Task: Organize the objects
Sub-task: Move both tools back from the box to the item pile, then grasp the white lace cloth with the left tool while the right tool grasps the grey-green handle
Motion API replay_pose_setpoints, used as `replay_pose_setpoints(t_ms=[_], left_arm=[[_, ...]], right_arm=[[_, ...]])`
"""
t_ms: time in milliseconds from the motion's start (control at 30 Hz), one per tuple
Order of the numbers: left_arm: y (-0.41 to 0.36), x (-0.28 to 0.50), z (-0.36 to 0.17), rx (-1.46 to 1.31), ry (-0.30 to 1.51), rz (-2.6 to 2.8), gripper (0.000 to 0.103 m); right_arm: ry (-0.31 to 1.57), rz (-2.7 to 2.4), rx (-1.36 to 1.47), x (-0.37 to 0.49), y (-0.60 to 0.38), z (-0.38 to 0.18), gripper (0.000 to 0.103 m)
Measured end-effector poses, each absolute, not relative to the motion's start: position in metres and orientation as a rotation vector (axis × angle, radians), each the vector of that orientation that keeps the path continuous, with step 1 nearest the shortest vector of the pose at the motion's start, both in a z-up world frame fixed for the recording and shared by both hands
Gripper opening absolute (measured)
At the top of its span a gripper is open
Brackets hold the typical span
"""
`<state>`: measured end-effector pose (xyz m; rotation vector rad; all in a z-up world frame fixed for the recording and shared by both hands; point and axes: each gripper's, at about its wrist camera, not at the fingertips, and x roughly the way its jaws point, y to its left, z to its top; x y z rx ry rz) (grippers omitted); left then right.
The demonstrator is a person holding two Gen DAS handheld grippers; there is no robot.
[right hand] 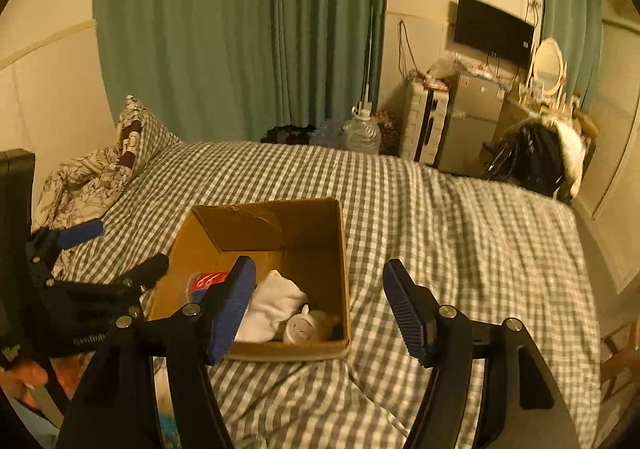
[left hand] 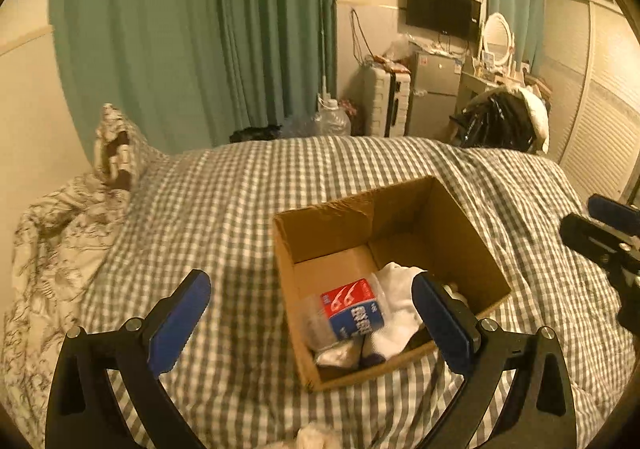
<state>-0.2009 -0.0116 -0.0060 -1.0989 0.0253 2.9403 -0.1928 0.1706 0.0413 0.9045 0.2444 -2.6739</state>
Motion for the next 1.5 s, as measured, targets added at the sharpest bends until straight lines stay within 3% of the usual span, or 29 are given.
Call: replay_pose_setpoints(t_ms=[167,333,600,833,1000,1267,1500], left_arm=[[-0.027,-0.163,0.005,-1.080,0.008,2.965,0.103],[-0.038,-0.129,-0.009,-1.109,0.000,2.972,0.103],[-0.055,-0.098,-0.077,-1.258,-0.069,2.936,0.103],[-0.044,-0.089,-0.140,-1.382,0.025,2.879,0.103],[-0.039,-0.093,-0.157,-1.429,0.042,2.838,0.103],[-0.035,-0.109,-0.180,-1.505,0.031,2.756,0.103],[-0.041,-0.117,-0.192,-1.541,-0.060,2.721,0.101]], right_arm=[[0.286,-2.679,0.854,-0.150,0.168,0.062,0.069],[0.302,-2.649,0.908,-0.118,0.162,0.046,0.070],[0.412,-2.562,1.166,-0.093,0.148,-0.045,0.070],[0.512,-2.433,1.435,-0.092,0.137,-0.127,0.070],[0.498,-2.366,1.633,-0.103,0.138,-0.162,0.070],[0.490,-2.317,1.675,-0.105,0.131,-0.177,0.076],[0.403,-2.444,1.680,-0.099,0.150,-0.161,0.075]])
